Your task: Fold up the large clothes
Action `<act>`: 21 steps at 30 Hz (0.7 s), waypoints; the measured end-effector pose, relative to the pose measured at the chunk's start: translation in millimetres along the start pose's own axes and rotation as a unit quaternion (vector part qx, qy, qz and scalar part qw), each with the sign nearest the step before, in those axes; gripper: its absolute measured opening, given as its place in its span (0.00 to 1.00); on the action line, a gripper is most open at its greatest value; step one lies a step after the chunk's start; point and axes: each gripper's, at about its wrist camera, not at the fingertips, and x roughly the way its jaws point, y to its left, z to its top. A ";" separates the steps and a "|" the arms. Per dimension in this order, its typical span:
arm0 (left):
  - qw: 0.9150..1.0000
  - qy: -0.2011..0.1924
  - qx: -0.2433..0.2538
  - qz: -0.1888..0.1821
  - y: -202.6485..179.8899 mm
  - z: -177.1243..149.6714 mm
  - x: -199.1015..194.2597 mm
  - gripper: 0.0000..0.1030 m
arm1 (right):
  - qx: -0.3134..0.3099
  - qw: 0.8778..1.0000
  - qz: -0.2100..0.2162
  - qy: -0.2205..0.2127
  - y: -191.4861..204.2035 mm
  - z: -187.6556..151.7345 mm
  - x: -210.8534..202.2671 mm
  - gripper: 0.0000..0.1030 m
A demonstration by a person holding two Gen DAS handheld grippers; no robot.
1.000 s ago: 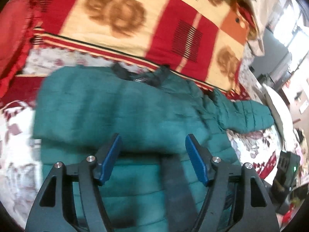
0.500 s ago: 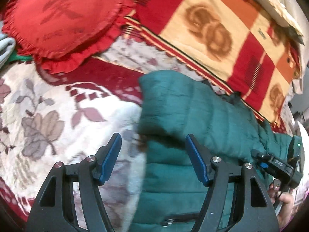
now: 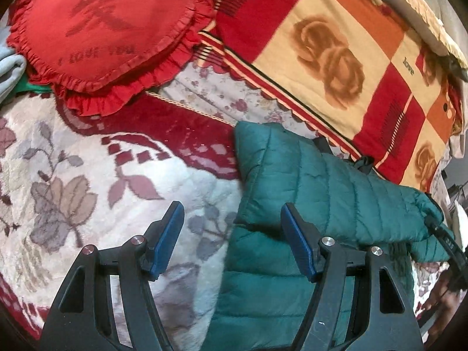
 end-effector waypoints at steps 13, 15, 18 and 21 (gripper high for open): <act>0.999 0.009 0.032 0.019 -45.7 -0.4 47.3 0.67 | 0.039 0.995 -0.012 0.091 -32.7 -22.6 46.1 0.54; 0.999 0.003 0.036 0.022 -49.8 1.9 48.3 0.67 | 0.023 0.997 -0.005 0.068 -24.3 -15.2 28.7 0.54; 0.999 -0.005 0.047 0.025 -59.2 6.2 53.1 0.67 | 0.002 0.998 0.032 0.062 -0.9 -3.9 18.4 0.54; 0.998 0.002 0.056 0.029 -66.4 8.6 63.7 0.67 | -0.028 0.994 0.077 0.077 36.4 6.3 27.6 0.54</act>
